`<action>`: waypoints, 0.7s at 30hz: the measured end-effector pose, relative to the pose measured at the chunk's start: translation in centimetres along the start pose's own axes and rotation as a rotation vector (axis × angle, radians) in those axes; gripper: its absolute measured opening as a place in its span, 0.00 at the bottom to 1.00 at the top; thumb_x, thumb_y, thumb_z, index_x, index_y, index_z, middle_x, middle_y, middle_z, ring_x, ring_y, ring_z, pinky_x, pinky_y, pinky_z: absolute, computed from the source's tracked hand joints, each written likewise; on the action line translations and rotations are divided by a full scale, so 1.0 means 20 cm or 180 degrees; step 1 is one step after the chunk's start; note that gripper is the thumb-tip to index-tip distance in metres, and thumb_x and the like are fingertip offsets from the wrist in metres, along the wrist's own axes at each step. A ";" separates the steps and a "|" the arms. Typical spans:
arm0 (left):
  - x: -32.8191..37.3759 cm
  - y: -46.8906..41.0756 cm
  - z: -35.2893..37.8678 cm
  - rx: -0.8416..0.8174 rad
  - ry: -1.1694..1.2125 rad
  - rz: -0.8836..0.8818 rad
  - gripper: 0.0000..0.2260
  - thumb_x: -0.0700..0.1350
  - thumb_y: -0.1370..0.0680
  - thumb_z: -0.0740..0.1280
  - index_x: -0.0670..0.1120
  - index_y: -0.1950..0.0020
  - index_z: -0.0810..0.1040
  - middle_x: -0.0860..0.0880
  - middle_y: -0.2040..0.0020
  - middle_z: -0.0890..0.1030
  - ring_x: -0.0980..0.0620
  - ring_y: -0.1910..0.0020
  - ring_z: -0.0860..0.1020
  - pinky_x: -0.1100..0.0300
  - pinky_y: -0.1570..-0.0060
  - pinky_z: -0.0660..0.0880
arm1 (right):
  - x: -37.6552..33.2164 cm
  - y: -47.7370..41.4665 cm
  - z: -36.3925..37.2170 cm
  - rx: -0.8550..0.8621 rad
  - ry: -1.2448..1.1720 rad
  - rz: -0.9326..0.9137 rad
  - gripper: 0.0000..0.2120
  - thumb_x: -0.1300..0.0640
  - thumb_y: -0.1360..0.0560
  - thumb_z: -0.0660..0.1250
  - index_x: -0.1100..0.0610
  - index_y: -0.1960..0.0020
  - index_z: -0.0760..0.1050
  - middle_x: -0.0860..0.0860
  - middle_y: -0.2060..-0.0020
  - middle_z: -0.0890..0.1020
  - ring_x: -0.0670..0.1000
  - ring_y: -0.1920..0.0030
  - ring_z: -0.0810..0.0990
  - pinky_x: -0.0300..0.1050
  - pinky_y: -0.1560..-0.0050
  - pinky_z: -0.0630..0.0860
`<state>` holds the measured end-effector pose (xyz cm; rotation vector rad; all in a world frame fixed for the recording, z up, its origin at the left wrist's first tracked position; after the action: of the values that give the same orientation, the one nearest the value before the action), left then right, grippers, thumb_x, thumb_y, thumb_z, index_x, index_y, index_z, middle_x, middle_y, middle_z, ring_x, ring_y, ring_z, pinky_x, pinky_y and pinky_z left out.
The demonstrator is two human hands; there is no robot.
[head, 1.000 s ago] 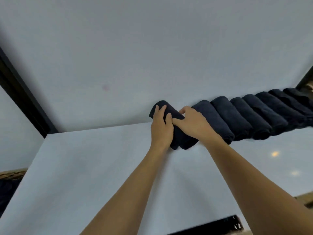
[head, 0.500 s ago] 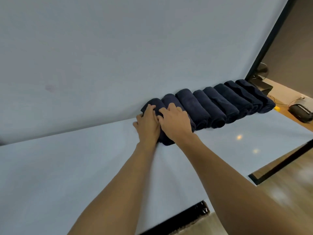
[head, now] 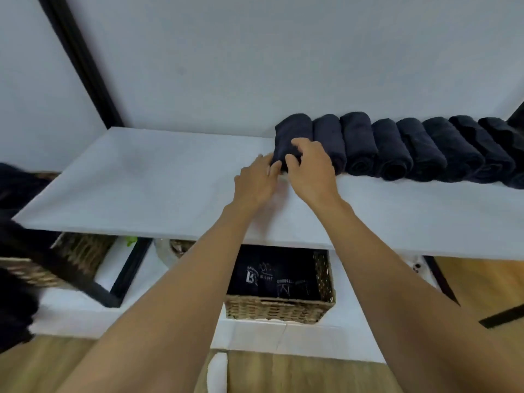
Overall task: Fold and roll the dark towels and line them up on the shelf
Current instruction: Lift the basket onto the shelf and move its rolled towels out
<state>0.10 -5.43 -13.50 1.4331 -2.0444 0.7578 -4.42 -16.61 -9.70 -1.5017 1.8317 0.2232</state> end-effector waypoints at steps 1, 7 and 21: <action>-0.02 0.09 -0.02 0.0082 0.0056 -0.0039 0.19 0.52 0.16 0.53 0.48 0.28 0.70 0.47 0.29 0.72 0.42 0.31 0.70 0.47 0.32 0.64 | -0.02 0.08 0.00 -0.0063 -0.0325 -0.0034 0.18 0.55 0.19 0.60 0.55 0.30 0.69 0.54 0.36 0.73 0.54 0.41 0.76 0.51 0.39 0.72; -0.12 0.62 -0.12 0.1312 0.0288 -0.0200 0.13 0.47 0.18 0.58 0.46 0.43 0.80 0.48 0.47 0.81 0.50 0.48 0.77 0.55 0.45 0.72 | -0.05 0.54 0.04 -0.0172 -0.1432 0.0085 0.14 0.54 0.20 0.60 0.53 0.35 0.74 0.47 0.43 0.78 0.42 0.49 0.76 0.28 0.51 0.68; -0.52 0.97 0.26 0.0388 0.0341 -0.1683 0.14 0.42 0.19 0.60 0.42 0.34 0.73 0.41 0.41 0.79 0.42 0.41 0.76 0.56 0.46 0.71 | 0.64 0.99 0.30 -0.0405 -0.1171 0.1557 0.10 0.58 0.22 0.61 0.52 0.45 0.79 0.46 0.52 0.81 0.50 0.52 0.78 0.44 0.51 0.74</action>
<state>-15.70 3.09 -27.22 1.8481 -1.4567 0.7164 -20.25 -17.24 -28.22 -0.9826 1.8706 0.8080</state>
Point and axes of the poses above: each hand's wrist, its own y-axis away from the middle knuckle, its own z-axis out of the palm, x = y × z, the point moved 1 cm from there along -y, towards the middle knuckle
